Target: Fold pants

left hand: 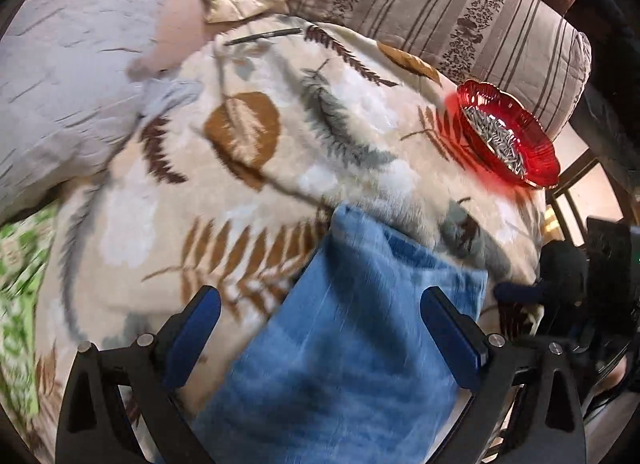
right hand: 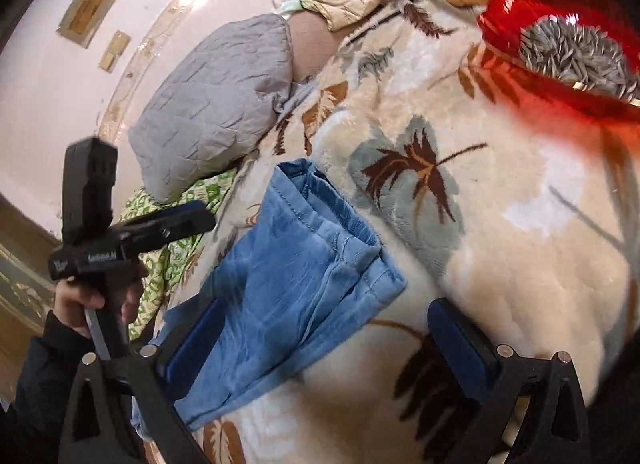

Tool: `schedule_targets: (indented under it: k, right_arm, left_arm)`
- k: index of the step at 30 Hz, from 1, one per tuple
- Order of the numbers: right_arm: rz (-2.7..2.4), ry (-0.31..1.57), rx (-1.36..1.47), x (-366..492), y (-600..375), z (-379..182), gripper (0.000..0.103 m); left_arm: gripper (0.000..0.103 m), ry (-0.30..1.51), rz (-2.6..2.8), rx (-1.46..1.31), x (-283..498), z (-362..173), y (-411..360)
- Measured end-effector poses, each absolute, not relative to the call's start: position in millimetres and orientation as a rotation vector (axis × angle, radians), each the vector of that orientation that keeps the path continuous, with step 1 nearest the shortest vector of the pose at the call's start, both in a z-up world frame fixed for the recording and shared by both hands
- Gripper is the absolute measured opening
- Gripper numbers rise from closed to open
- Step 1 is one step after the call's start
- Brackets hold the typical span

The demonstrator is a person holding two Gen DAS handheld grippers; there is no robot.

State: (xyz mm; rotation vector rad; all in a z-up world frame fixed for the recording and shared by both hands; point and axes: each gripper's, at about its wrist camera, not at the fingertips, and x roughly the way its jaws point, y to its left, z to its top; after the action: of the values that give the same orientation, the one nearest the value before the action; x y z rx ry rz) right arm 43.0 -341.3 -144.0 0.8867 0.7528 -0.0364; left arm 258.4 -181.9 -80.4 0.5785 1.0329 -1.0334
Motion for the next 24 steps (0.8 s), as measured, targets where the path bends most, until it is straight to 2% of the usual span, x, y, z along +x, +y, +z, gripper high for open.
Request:
schedule_targets:
  k: [4,6,8,9,10,11,16,24]
  right_arm:
    - [-0.091,0.732,0.889,53.6,-342.0,-148.3,0.101]
    - [-0.121,0.741,0.859,58.4,-340.1,-147.7,0.093]
    - [-0.155,0.756,0.823,65.7,-337.2,-148.7,0.066]
    - [-0.172,0.771,0.808,69.1,-336.5,-150.1,0.059]
    - [-0.182,0.780,0.792,71.7,-335.9,-151.4,0.038]
    - [-0.163,0.791,0.798,74.5,-336.2,-154.2,0.032]
    - [-0.135,0.760,0.752,64.1,-335.3,-151.6,0.026]
    - [-0.115,0.750,0.713,48.4,-334.5,-155.5,0.025]
  left_arm:
    - [0.100,1.031,-1.059,0.556,267.5,-78.8,-190.5]
    - [0.100,1.041,-1.060,0.551,271.2,-78.0,-192.9]
    - [0.100,1.050,-1.064,0.555,273.9,-78.7,-194.7]
    - [0.100,1.054,-1.066,0.562,275.0,-79.7,-196.1]
    - [0.100,1.059,-1.067,0.572,276.2,-81.1,-197.4]
    - [0.100,1.065,-1.068,0.583,277.0,-82.7,-199.2]
    - [0.100,1.097,-1.101,0.595,278.8,-88.5,-206.5]
    - [0.100,1.131,-1.166,0.687,269.4,-109.3,-236.1]
